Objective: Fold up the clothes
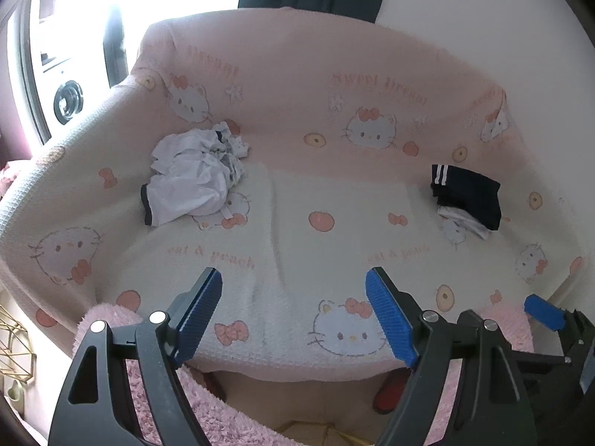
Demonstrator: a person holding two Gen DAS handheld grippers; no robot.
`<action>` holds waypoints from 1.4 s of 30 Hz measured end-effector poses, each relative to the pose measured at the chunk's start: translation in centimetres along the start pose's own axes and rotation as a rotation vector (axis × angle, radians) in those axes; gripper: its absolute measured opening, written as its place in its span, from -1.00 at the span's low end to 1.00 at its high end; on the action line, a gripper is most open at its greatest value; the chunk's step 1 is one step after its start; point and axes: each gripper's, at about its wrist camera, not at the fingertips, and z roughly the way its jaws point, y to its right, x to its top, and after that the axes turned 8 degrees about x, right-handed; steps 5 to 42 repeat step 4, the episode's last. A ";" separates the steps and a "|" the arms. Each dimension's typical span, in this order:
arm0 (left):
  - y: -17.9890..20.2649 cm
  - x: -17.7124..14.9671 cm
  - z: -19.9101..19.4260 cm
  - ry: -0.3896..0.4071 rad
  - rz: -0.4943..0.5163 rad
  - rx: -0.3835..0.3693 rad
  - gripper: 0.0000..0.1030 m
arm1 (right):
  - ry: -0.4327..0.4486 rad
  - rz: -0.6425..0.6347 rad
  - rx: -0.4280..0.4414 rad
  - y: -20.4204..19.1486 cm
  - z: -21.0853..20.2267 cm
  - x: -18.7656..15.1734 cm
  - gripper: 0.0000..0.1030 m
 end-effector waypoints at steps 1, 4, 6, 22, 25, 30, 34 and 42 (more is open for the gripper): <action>0.0 0.0 0.0 0.000 0.000 -0.002 0.59 | 0.002 0.000 -0.001 0.0 -0.1 0.1 0.98; 0.1 -0.1 0.0 0.000 0.002 -0.009 0.59 | -0.012 0.000 -0.004 -0.2 0.3 -0.1 0.98; 0.1 -0.1 0.0 0.000 0.002 -0.009 0.59 | -0.012 0.000 -0.004 -0.2 0.3 -0.1 0.98; 0.1 -0.1 0.0 0.000 0.002 -0.009 0.59 | -0.012 0.000 -0.004 -0.2 0.3 -0.1 0.98; 0.1 -0.1 0.0 0.000 0.002 -0.009 0.59 | -0.012 0.000 -0.004 -0.2 0.3 -0.1 0.98; 0.1 -0.1 0.0 0.000 0.002 -0.009 0.59 | -0.012 0.000 -0.004 -0.2 0.3 -0.1 0.98; 0.1 -0.1 0.0 0.000 0.002 -0.009 0.59 | -0.012 0.000 -0.004 -0.2 0.3 -0.1 0.98; 0.1 -0.1 0.0 0.000 0.002 -0.009 0.59 | -0.012 0.000 -0.004 -0.2 0.3 -0.1 0.98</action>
